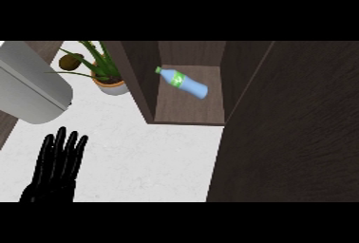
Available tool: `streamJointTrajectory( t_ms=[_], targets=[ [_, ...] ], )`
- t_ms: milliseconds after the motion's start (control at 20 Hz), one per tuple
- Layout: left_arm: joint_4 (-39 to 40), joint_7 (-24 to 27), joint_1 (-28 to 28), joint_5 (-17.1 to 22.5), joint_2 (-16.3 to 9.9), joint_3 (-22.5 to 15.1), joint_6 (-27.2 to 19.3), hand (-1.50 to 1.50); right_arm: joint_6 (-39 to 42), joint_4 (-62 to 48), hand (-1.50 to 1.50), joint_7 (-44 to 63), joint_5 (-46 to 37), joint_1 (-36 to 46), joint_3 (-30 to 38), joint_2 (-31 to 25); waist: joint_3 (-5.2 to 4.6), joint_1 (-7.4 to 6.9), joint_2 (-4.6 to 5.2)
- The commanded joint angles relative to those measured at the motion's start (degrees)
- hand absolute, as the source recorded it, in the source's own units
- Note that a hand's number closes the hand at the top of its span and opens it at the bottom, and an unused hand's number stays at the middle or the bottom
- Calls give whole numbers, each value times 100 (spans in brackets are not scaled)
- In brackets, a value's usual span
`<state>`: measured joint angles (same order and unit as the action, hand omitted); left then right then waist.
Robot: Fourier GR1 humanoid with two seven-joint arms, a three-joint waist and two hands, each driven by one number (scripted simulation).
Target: Pick up the bottled water, place it into the cabinet and close the cabinet
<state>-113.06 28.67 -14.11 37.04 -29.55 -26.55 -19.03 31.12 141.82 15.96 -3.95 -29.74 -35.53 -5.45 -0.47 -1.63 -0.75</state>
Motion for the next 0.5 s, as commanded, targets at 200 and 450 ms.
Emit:
streamJointTrajectory(
  t_ms=[200,450],
  targets=[
    [-139,116,-343,183,-234,277,305,-150,-885,-15,150,810,-927,1454,-1248,521,-20,-42,8],
    [-69,154,-395,370,-328,508,529,-150,-1185,-451,150,965,-999,2091,-1371,513,-23,-15,9]
  ],
)
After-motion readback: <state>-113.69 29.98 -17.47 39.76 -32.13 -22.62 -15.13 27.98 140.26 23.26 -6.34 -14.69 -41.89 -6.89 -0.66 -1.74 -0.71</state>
